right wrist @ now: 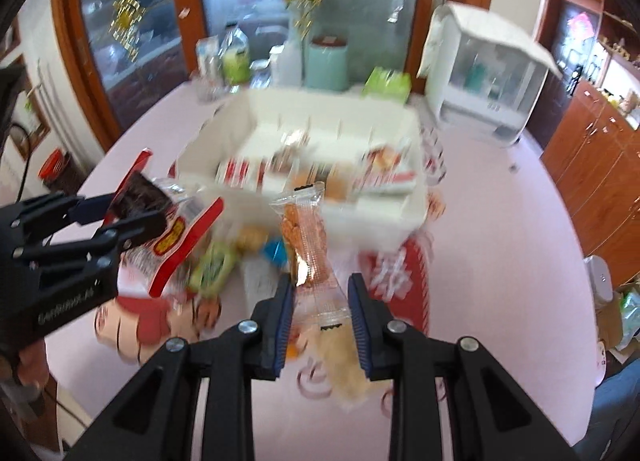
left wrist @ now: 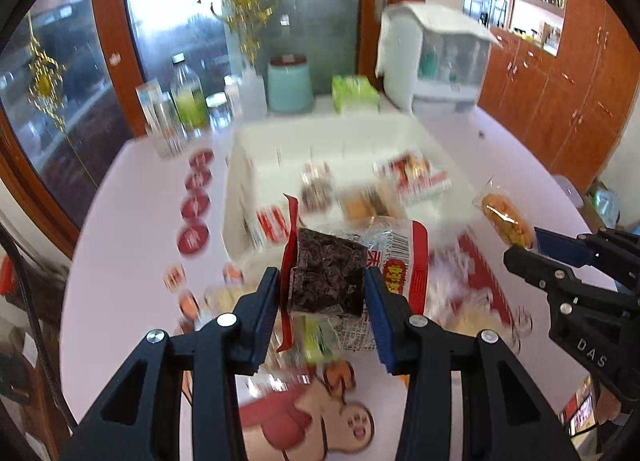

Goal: Organize snacks
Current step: 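Carry both snacks over the tray and lower them inside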

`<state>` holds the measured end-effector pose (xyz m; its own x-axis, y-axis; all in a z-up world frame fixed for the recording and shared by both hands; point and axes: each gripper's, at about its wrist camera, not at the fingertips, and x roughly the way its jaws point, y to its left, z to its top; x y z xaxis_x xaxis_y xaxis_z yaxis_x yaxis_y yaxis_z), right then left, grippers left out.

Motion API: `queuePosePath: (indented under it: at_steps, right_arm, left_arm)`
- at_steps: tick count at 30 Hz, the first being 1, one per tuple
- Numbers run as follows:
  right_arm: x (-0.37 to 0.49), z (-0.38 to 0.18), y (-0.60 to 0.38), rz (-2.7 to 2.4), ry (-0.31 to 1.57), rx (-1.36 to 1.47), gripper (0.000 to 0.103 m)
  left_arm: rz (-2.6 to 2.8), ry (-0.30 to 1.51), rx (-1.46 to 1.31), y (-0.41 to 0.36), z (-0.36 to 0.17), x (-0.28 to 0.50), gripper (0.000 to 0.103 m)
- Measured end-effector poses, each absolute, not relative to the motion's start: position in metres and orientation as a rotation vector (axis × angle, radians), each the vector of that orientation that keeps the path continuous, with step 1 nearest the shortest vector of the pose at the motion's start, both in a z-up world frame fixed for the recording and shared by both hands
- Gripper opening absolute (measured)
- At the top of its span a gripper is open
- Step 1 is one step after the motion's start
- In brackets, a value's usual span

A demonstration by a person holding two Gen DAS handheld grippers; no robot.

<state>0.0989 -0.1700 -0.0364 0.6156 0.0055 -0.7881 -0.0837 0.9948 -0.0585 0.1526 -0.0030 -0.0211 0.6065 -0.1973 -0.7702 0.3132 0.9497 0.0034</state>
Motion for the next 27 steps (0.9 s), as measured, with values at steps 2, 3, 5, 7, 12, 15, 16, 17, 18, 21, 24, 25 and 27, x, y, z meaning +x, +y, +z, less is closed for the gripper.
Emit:
queuePosePath:
  at_steps: [2,3,5,7,12,15,16,17,18,21,24,25,27]
  right_arm:
    - [0.111,-0.022,-0.171,0.035,0.876,-0.090,0.027]
    - [0.117,-0.014,-0.172,0.025,0.857,-0.090,0.027]
    - [0.132,-0.001,-0.172,0.009,0.824,-0.093,0.027]
    - [0.146,0.010,-0.174,0.005,0.804,-0.086,0.027]
    - [0.177,0.024,-0.178,-0.016,0.768,-0.075,0.027]
    - [0.198,0.028,-0.179,-0.041,0.750,-0.078,0.027]
    - [0.201,0.028,-0.178,-0.044,0.749,-0.078,0.027]
    - [0.208,0.028,-0.179,-0.050,0.748,-0.076,0.027]
    - [0.216,0.027,-0.180,-0.060,0.748,-0.076,0.027]
    - [0.234,0.022,-0.181,-0.081,0.751,-0.077,0.027]
    - [0.246,0.013,-0.181,-0.090,0.766,-0.076,0.027]
    - [0.252,0.008,-0.181,-0.092,0.776,-0.074,0.027]
    - [0.258,0.001,-0.180,-0.093,0.787,-0.074,0.027]
  left_arm:
    - [-0.279,0.845,0.149,-0.006,-0.008,0.165,0.041]
    - [-0.270,0.832,0.151,-0.007,-0.001,0.173,0.041]
    - [-0.252,0.814,0.151,-0.009,0.007,0.186,0.041]
    - [-0.236,0.799,0.149,-0.011,0.014,0.199,0.041]
    - [-0.206,0.767,0.155,-0.020,0.023,0.227,0.041]
    - [-0.188,0.763,0.154,-0.025,0.021,0.244,0.041]
    - [-0.180,0.762,0.151,-0.025,0.020,0.250,0.041]
    - [-0.175,0.761,0.147,-0.026,0.019,0.255,0.041]
    - [-0.170,0.762,0.143,-0.026,0.018,0.260,0.041]
    - [-0.150,0.772,0.133,-0.026,0.011,0.274,0.041]
    - [-0.131,0.786,0.126,-0.025,0.001,0.286,0.041]
    - [-0.127,0.789,0.125,-0.024,-0.001,0.288,0.041]
    - [-0.119,0.798,0.127,-0.024,-0.007,0.293,0.041]
